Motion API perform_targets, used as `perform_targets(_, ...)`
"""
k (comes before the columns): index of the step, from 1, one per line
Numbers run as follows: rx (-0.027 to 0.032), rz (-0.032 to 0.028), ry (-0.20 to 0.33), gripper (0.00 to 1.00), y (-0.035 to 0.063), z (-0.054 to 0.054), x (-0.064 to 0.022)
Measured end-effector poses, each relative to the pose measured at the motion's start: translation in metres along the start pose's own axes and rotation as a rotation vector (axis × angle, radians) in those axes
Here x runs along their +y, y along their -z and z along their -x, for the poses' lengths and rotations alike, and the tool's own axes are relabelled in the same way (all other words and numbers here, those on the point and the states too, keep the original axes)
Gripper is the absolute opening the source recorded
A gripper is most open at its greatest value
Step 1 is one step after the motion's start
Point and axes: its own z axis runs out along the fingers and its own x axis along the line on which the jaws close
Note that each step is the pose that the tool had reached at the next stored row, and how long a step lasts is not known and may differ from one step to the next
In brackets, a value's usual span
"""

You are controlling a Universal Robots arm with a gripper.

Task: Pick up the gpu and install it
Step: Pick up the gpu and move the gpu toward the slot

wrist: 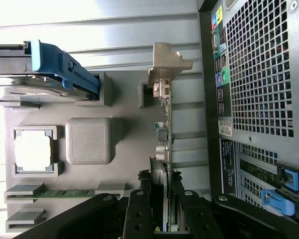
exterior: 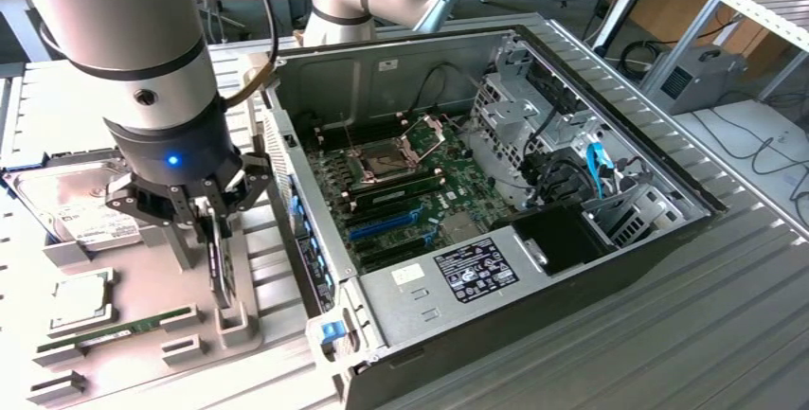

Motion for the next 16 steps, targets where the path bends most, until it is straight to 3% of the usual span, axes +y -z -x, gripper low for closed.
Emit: perform_targets(16,-0.0001,0.0001,0.000,0.26,0.0040,0.0001,0.0002)
